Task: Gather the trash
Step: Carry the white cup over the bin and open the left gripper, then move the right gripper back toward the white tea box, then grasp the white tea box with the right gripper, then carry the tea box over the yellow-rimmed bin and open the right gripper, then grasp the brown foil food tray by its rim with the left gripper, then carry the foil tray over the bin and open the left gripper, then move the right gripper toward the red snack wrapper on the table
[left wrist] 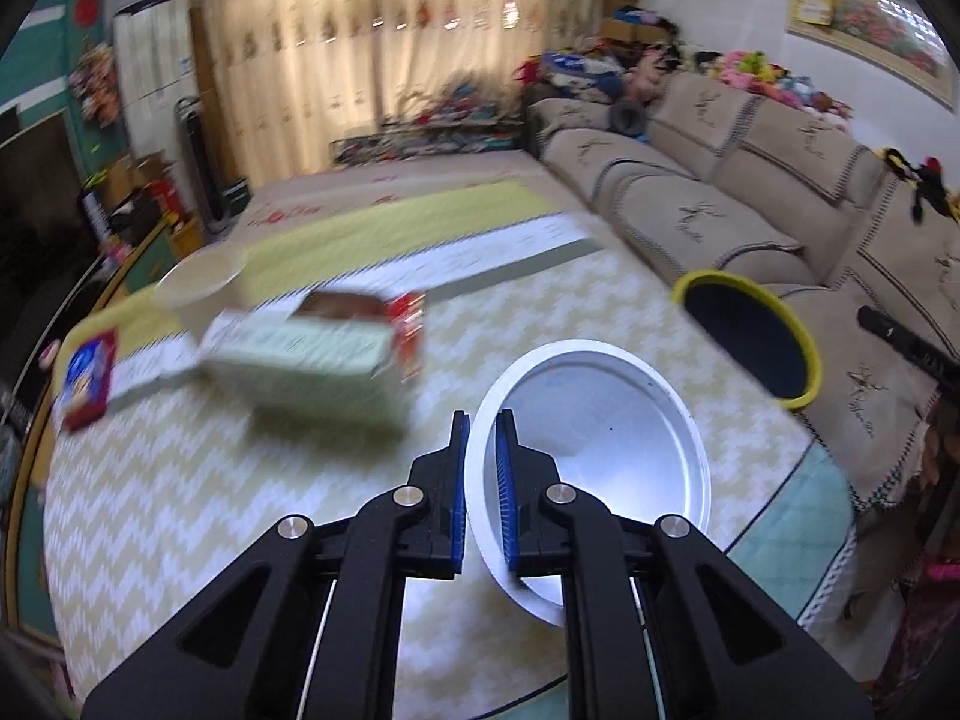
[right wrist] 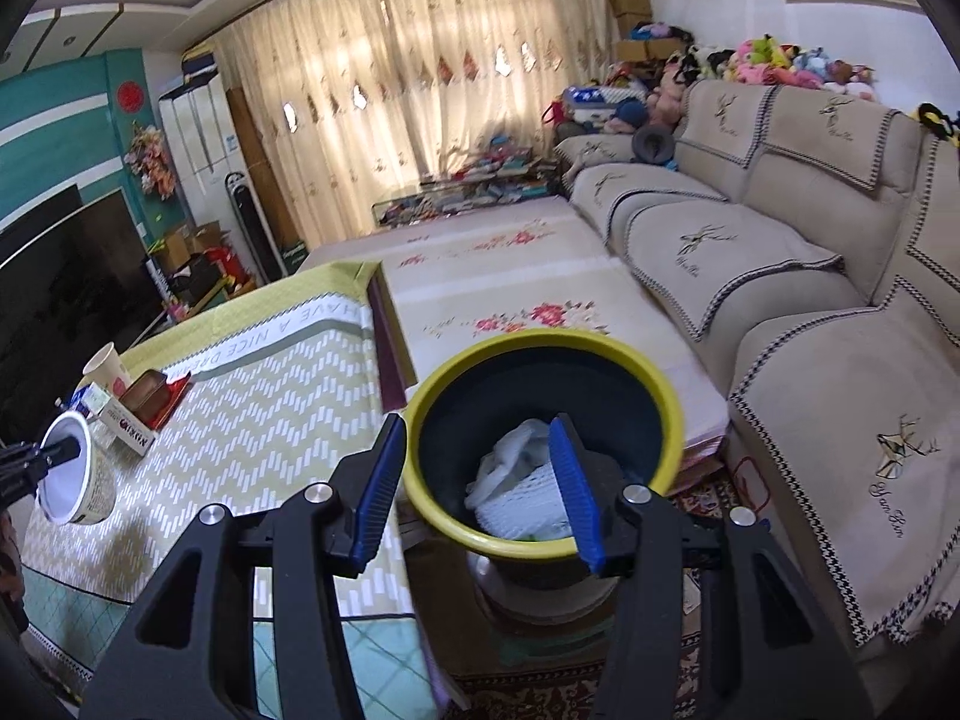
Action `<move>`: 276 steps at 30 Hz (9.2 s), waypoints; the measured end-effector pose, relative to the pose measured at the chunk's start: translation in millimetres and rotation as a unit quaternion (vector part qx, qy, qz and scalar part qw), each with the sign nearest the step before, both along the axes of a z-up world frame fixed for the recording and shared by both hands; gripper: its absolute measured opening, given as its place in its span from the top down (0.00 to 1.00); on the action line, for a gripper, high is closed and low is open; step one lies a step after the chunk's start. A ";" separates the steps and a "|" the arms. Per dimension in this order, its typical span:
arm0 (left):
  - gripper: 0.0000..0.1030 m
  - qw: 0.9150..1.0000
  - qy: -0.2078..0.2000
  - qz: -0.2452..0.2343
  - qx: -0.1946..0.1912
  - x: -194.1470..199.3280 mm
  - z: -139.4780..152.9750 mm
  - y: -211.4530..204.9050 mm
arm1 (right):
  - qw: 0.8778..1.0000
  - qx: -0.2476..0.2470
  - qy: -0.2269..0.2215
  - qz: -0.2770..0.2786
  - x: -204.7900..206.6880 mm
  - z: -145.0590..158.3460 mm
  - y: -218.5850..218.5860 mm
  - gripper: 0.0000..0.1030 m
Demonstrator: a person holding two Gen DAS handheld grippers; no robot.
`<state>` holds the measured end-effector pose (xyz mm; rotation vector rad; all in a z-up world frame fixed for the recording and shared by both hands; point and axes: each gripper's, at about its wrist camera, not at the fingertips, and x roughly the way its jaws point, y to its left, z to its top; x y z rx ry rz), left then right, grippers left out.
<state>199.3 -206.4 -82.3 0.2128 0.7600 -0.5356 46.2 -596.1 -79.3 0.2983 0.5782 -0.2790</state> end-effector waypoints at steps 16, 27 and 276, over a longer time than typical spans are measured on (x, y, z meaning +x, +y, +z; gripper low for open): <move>0.91 0.986 0.005 -0.167 -0.011 21.7 21.0 -224.2 | 0.997 0.003 0.002 -0.072 -48.3 -18.4 -46.8 0.49; 0.91 0.979 0.061 -0.194 0.026 51.7 -34.6 -339.7 | 0.996 0.023 0.019 -0.083 -51.7 -36.6 -63.2 0.49; 0.05 0.988 -0.124 0.048 -0.080 -24.5 76.8 24.4 | 0.996 -0.051 0.043 0.056 46.4 -8.5 42.7 0.35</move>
